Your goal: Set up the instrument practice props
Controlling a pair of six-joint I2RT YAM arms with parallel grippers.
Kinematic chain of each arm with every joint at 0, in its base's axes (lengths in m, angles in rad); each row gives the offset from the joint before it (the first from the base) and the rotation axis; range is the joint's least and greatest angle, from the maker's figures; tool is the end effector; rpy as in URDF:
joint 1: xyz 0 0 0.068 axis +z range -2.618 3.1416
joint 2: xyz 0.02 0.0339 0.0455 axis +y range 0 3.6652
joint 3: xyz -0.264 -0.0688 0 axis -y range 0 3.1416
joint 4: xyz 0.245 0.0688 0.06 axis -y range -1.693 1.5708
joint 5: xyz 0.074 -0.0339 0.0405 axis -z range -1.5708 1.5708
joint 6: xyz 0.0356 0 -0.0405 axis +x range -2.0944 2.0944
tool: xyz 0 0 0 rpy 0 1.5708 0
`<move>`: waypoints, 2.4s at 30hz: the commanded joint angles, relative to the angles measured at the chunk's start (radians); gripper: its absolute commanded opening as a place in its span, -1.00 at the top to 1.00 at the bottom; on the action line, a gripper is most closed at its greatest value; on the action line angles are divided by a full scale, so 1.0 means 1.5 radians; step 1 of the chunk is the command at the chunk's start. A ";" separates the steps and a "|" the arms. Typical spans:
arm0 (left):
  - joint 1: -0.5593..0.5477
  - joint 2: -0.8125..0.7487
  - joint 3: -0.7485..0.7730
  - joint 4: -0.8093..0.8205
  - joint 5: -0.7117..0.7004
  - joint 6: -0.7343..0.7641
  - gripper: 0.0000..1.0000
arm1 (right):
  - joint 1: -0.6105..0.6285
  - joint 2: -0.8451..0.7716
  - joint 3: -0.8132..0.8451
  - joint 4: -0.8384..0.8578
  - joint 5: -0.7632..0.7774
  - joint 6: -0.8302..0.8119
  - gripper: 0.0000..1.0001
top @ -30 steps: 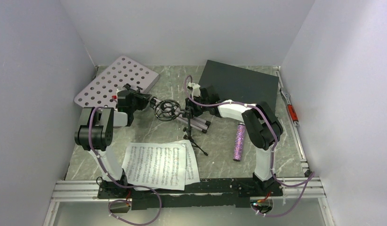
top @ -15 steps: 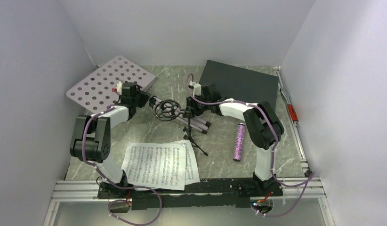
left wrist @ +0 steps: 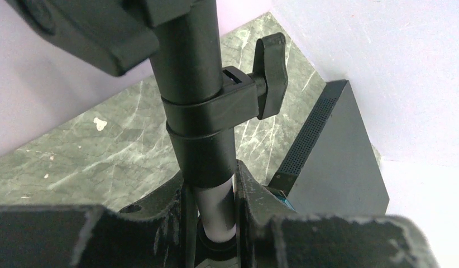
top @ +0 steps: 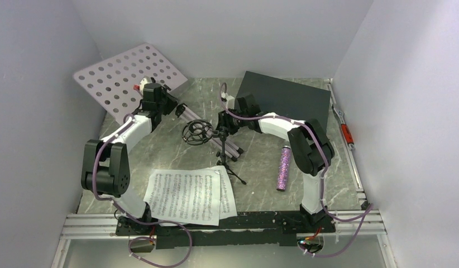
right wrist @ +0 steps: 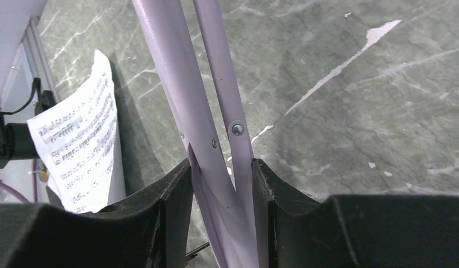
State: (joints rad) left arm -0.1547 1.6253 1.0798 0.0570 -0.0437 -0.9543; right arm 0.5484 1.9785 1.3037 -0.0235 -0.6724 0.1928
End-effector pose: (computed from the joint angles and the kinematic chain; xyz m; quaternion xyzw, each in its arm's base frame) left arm 0.3675 -0.0557 0.2499 -0.3439 0.7850 -0.2552 0.4477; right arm 0.3566 0.2439 0.1842 -0.2885 0.8175 0.4232 0.2635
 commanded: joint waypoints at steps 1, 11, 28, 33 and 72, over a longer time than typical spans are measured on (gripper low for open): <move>-0.070 -0.096 0.085 0.068 0.125 0.101 0.94 | 0.020 0.028 0.060 0.089 -0.016 -0.001 0.45; -0.095 -0.117 0.128 0.028 0.134 0.128 0.94 | 0.042 0.036 0.126 0.091 -0.023 -0.005 -0.01; -0.098 -0.128 0.159 -0.021 0.097 0.167 0.94 | 0.053 -0.013 0.086 0.095 0.040 -0.011 -0.32; -0.099 -0.125 0.176 -0.037 0.084 0.183 0.94 | 0.053 -0.068 0.035 0.095 0.090 -0.015 -0.61; -0.101 -0.111 0.193 -0.064 0.069 0.190 0.94 | 0.082 -0.077 0.037 -0.010 0.076 -0.023 1.00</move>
State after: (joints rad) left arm -0.3008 1.5585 1.2476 -0.2752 0.0280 -0.7166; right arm 0.6785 1.8400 1.3182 -0.0422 -0.5957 0.2043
